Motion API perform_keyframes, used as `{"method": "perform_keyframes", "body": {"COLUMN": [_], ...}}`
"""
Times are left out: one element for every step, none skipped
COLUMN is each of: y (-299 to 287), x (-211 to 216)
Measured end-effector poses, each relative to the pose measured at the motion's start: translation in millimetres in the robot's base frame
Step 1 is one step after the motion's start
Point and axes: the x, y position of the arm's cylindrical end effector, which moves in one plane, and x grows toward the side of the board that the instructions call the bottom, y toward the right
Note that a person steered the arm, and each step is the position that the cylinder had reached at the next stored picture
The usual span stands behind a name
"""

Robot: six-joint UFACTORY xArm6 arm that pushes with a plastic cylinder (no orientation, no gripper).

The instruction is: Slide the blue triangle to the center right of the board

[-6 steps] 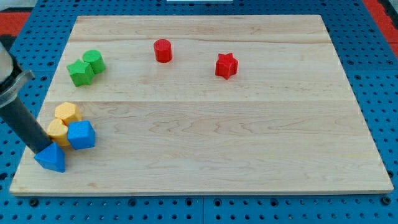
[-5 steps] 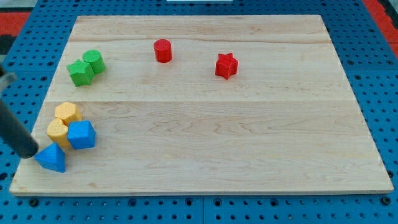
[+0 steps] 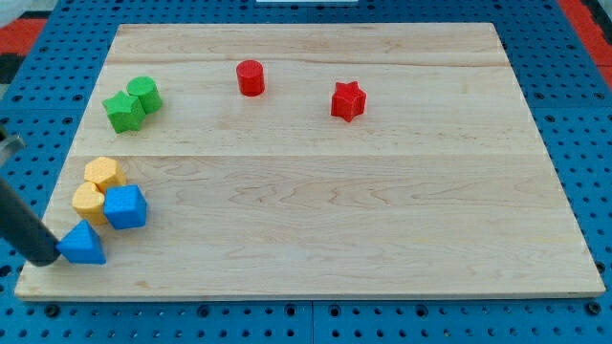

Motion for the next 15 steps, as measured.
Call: {"method": "perform_keyframes", "body": {"y": [3,6,30,43,35,45,76,82,89,115,117,140,161,174,174], "x": [6,-15,-36,-39,-27,-16,-15,-29,-51,-55,-36,-30,-30,-42,-64]}}
